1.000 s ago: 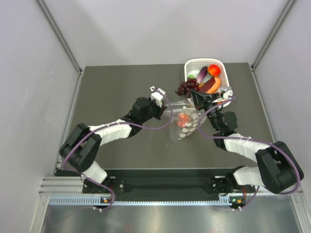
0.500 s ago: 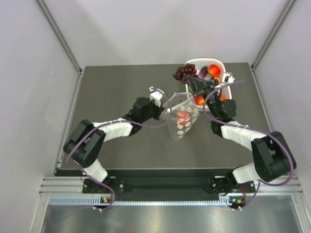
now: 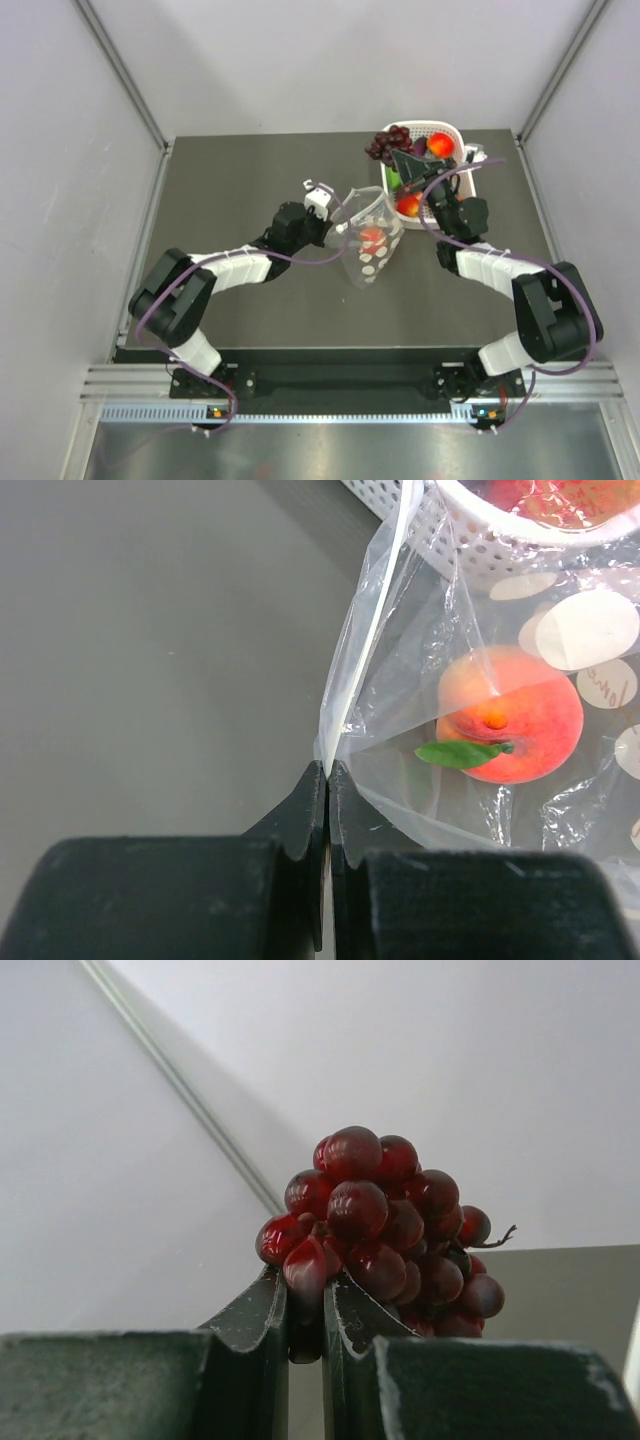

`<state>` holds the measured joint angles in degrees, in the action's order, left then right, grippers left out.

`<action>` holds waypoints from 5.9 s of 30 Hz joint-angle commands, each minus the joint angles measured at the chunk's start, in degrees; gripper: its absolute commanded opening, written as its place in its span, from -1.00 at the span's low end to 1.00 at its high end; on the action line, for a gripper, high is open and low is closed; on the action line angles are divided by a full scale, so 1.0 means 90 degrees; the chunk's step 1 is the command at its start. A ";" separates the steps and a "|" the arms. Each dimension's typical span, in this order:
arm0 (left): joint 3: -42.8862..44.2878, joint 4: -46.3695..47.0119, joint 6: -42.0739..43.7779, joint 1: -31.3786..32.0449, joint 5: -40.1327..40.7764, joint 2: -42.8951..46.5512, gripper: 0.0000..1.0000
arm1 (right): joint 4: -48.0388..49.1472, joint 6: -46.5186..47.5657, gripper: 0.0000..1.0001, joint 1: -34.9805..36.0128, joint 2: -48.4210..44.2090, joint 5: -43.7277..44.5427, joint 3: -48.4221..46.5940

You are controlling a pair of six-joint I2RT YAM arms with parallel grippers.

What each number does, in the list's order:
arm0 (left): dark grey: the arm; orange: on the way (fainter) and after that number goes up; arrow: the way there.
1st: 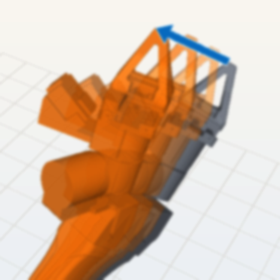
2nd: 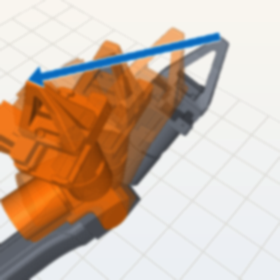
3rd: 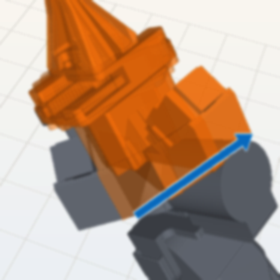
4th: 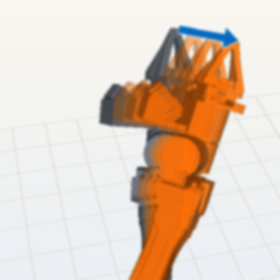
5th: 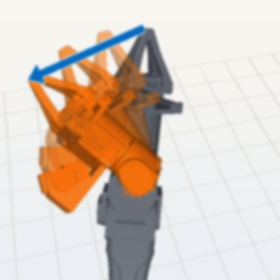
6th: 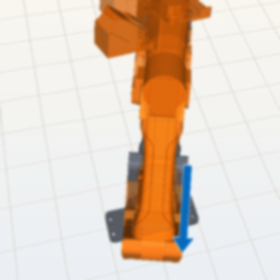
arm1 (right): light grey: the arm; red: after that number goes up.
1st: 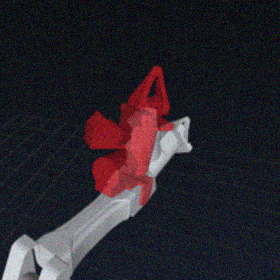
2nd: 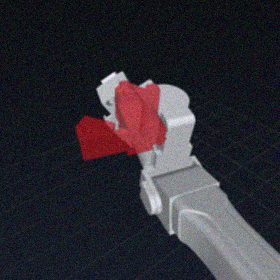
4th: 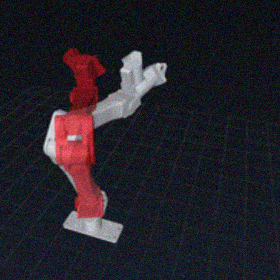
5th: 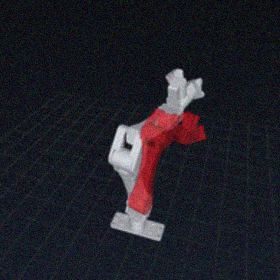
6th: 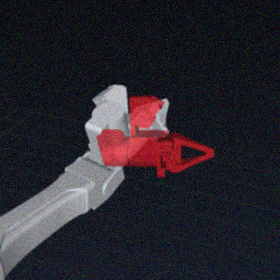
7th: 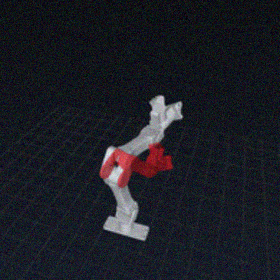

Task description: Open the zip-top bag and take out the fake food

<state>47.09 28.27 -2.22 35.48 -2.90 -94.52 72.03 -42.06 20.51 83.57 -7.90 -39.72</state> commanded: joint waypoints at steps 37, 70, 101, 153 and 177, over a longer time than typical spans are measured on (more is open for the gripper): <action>0.1965 -0.1823 0.0872 -0.0144 0.0732 0.0688 -1.00 | -0.0650 0.1060 0.89 -0.1928 0.1730 0.0487 -0.1162; 0.0930 -0.0895 0.0491 -0.0134 0.0019 0.0795 -1.00 | -0.0698 0.1392 -0.03 0.0142 -0.0478 -0.4854 0.0098; 0.0441 -0.0690 0.0451 -0.0134 -0.0352 0.1323 -1.00 | -0.5103 0.4331 0.17 0.1461 0.1466 -0.1280 -0.1894; 0.0111 0.0755 -0.0223 -0.0027 -0.1701 0.0189 -1.00 | 0.1304 0.1831 0.83 0.1421 0.3567 -0.2541 -0.0342; -0.1023 0.0892 -0.0183 -0.0232 -0.0705 0.1712 0.68 | 0.0385 0.2564 0.68 0.1832 0.3615 -0.1105 -0.0586</action>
<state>39.72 34.39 -3.05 33.10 -10.00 -82.78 71.61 -19.49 36.27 117.16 -19.33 -42.89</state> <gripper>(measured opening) 0.826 0.839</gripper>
